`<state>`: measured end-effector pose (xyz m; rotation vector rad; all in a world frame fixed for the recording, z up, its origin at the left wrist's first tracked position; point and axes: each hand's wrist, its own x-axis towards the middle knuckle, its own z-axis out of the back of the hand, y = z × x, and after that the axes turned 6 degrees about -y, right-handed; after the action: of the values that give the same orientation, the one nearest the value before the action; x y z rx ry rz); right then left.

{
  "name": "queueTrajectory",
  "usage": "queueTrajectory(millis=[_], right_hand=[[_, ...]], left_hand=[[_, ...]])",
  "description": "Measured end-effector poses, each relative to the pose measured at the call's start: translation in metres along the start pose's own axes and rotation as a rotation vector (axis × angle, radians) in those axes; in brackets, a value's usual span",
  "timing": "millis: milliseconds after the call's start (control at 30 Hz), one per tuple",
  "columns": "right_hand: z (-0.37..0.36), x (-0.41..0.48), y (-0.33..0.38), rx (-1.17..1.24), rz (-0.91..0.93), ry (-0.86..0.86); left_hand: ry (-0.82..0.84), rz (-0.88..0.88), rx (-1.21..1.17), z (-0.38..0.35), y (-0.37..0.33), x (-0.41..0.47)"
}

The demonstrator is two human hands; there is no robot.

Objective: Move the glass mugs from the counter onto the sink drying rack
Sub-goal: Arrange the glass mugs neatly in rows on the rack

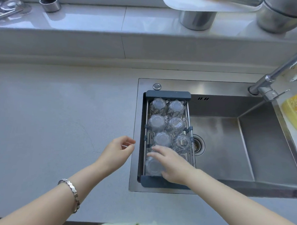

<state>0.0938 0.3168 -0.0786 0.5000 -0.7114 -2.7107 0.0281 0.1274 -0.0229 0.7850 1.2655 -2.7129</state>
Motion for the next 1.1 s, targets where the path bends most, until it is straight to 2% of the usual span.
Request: queueTrajectory(millis=[167, 300, 400, 500, 600, 700, 833, 1000, 1100], right_hand=[[0.056, 0.002, -0.039, 0.212, -0.315, -0.336], [0.093, 0.030, -0.078, 0.265, -0.588, -0.426], [0.109, 0.062, -0.098, 0.262, -0.644, -0.379], [0.109, 0.093, -0.110, 0.206, -0.656, -0.237], [0.098, 0.116, -0.120, 0.142, -0.679, -0.118], [0.085, 0.126, -0.127, 0.157, -0.703, -0.127], [0.073, 0.123, -0.132, 0.217, -0.753, -0.250], [0.062, 0.120, -0.125, 0.263, -0.798, -0.442], [0.059, 0.125, -0.121, 0.308, -0.819, -0.464]], left_hand=[[-0.003, -0.067, 0.128, -0.008, -0.024, 0.032], [-0.036, -0.182, 0.340, -0.022, -0.057, 0.072], [-0.047, -0.257, 0.495, -0.035, -0.074, 0.105], [-0.037, -0.373, 0.709, -0.049, -0.082, 0.139], [0.050, -0.557, 1.034, -0.062, -0.086, 0.172], [0.164, -0.665, 1.220, -0.074, -0.089, 0.196], [0.214, -0.724, 1.324, -0.085, -0.086, 0.211], [0.205, -0.731, 1.293, -0.080, -0.083, 0.211], [0.074, -0.760, 1.162, -0.077, -0.079, 0.206]])
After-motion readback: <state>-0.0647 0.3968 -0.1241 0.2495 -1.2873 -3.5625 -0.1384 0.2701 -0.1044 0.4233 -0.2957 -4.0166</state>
